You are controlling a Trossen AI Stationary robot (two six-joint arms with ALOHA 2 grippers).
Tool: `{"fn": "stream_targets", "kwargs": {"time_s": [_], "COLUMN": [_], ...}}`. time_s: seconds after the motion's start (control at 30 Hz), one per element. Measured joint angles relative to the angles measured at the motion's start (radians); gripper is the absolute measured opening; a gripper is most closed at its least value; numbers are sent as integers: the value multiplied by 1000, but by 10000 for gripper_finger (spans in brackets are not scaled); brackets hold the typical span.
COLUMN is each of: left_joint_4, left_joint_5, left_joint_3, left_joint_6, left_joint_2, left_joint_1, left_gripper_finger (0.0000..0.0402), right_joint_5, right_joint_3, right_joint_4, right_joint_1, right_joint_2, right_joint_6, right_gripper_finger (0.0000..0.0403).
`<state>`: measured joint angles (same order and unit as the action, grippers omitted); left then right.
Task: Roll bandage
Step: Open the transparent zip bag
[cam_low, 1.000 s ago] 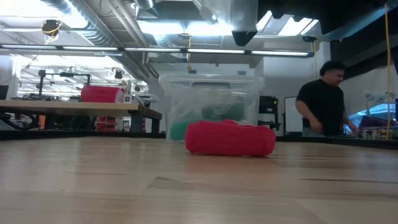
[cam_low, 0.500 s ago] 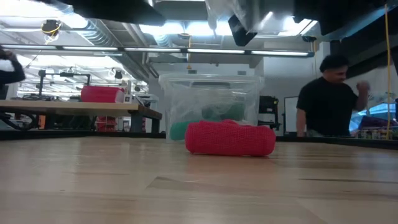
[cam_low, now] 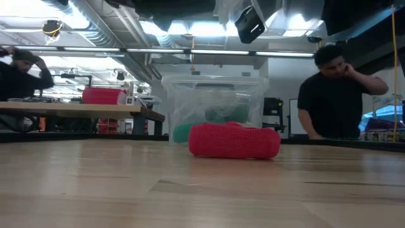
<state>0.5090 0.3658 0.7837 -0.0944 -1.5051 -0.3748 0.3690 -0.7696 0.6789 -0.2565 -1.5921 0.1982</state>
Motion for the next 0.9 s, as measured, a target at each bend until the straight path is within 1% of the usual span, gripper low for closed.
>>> {"fn": "stream_targets", "kwargs": {"time_s": [0.27, 0.37, 0.47, 0.6, 0.63, 0.77, 0.9], "left_joint_4": [5, 4, 3, -11, -16, -9, 1], "left_joint_5": [-126, -130, -130, -131, -143, -273, -288], "left_joint_3": [0, 0, 0, 0, 0, 0, 0], "left_joint_6": [-13, 30, 42, 54, 55, 22, 13], "left_joint_2": [0, 0, 0, 13, 18, 28, 28], "left_joint_1": [-5, -5, -5, -5, -6, -9, -2], "left_gripper_finger": [0, 3, 23, 63, 72, 97, 106], "right_joint_5": [2, 2, 2, 3, 3, 3, 3], "right_joint_3": [0, 0, 0, 0, 0, 0, 0], "right_joint_4": [0, 0, 0, 0, 1, 1, 1], "right_joint_1": [1, 1, 1, 1, 1, 1, 2], "right_joint_2": [0, 0, 0, 0, 0, 0, 0], "right_joint_6": [-42, -46, -47, -47, -47, -47, -47], "right_gripper_finger": [0, 0, 0, 0, 0, 0, 0]}}
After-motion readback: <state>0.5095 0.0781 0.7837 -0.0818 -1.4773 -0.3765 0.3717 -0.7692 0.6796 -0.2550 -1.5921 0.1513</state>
